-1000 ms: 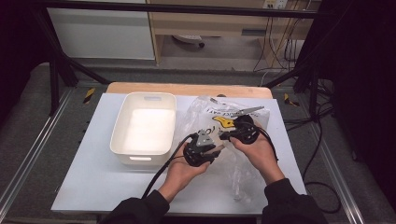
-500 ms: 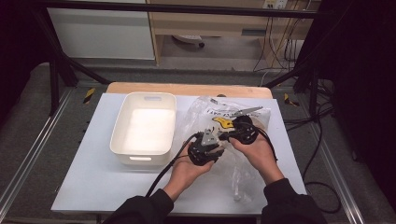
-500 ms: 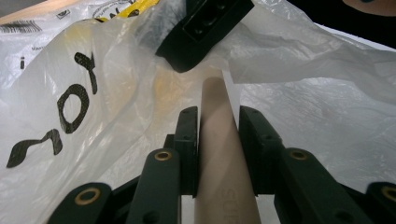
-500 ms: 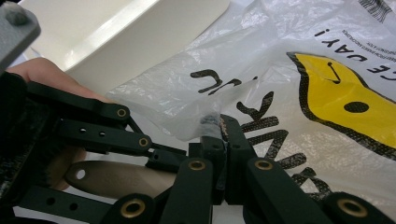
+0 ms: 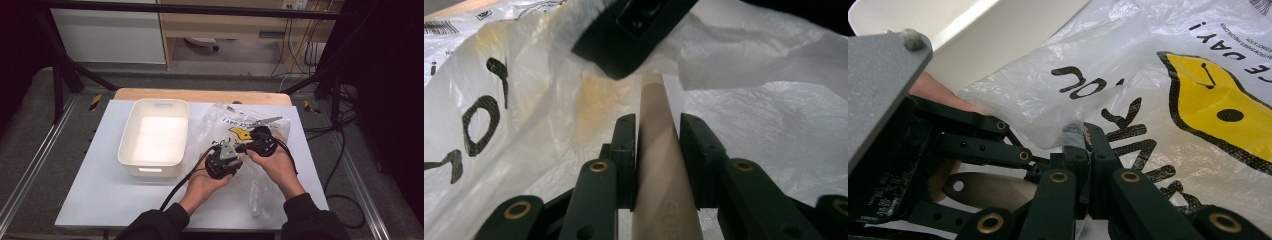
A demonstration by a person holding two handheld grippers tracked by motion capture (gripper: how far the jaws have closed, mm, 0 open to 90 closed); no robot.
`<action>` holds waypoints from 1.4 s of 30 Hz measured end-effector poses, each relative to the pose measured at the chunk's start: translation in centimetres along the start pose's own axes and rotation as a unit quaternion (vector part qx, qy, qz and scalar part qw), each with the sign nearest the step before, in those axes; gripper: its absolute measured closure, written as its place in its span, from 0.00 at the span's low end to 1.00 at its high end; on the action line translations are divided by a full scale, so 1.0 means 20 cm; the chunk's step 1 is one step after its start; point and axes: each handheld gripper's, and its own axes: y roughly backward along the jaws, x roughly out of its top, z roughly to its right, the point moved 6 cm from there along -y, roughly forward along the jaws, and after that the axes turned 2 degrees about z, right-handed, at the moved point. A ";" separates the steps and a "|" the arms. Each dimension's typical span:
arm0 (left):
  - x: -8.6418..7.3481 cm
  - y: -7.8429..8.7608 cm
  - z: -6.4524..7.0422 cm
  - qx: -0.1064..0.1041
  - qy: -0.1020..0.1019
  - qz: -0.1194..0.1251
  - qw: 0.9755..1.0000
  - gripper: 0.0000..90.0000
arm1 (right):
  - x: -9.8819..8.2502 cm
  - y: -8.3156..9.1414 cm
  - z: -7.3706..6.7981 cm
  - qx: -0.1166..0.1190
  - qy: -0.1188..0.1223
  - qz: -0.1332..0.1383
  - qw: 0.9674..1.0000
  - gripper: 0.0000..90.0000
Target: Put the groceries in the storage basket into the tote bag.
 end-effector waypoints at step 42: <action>-0.03 -0.08 -0.13 0.022 0.020 0.029 0.999 0.76 | -0.06 0.00 0.02 -0.001 -0.007 -0.009 1.000 1.00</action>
